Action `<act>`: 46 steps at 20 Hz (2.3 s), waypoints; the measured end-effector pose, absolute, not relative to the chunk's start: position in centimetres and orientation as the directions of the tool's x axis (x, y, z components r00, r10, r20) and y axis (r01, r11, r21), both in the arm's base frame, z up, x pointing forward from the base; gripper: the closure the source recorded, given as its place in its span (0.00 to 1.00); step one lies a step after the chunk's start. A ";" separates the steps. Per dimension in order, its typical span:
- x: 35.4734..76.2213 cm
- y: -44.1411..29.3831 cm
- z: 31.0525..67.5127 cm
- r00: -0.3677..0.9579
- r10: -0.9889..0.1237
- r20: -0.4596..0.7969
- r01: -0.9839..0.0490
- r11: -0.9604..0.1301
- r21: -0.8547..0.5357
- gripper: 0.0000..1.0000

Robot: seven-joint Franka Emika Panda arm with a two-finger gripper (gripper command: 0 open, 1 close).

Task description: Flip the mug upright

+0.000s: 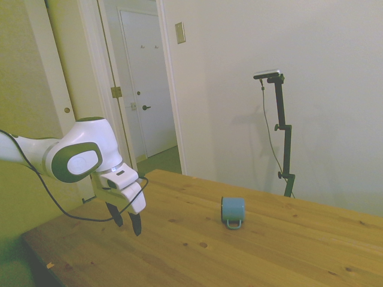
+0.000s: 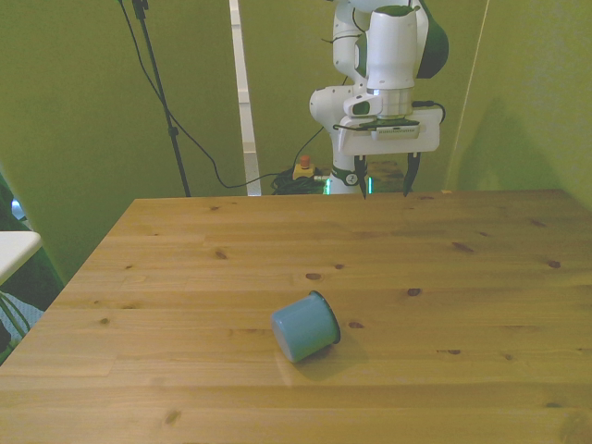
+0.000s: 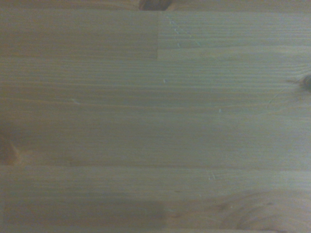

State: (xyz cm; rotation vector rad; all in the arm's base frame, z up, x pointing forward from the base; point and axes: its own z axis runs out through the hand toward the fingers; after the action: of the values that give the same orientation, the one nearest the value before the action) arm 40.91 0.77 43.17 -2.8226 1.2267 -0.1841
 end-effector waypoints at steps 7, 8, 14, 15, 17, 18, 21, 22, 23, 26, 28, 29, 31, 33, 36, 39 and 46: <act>43.9 -2.6 45.8 0.664 -0.723 0.192 -0.717 -0.688 -0.112 0.00; 45.0 -3.5 46.2 0.656 -0.724 0.213 -0.721 -0.685 -0.109 0.00; 53.4 -7.1 46.2 0.606 -0.727 0.322 -0.754 -0.655 -0.061 0.00; 54.8 -7.1 46.0 0.592 -0.733 0.335 -0.765 -0.642 -0.054 0.00; 57.6 -6.4 46.0 0.583 -0.739 0.339 -0.775 -0.631 -0.043 0.00; 57.8 -6.3 46.2 0.583 -0.730 0.356 -0.773 -0.634 -0.035 0.00; 58.7 -6.1 46.1 0.591 -0.692 0.413 -0.759 -0.651 -0.004 0.00; 59.1 -6.1 45.8 0.594 -0.678 0.433 -0.755 -0.655 0.009 0.00; 59.5 -6.2 45.5 0.593 -0.664 0.456 -0.753 -0.658 0.022 0.00; 60.4 -6.2 44.3 0.586 -0.611 0.533 -0.751 -0.656 0.075 0.00; 60.9 -6.0 43.2 0.580 -0.574 0.578 -0.753 -0.648 0.112 0.00; 61.2 -5.9 42.7 0.576 -0.558 0.597 -0.755 -0.644 0.126 0.00; 61.7 -5.9 41.4 0.563 -0.530 0.635 -0.762 -0.630 0.151 0.00; 62.4 -6.2 40.2 0.543 -0.502 0.673 -0.775 -0.609 0.170 0.00; 63.4 -6.9 38.7 0.514 -0.465 0.721 -0.796 -0.572 0.199 0.00; 64.4 -7.1 37.8 0.481 -0.426 0.766 -0.817 -0.536 0.215 0.00; 65.8 -7.1 36.2 0.414 -0.328 0.849 -0.851 -0.471 0.233 0.00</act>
State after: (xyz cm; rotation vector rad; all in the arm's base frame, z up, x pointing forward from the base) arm 65.80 -7.08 36.23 -3.1393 1.5683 -1.5597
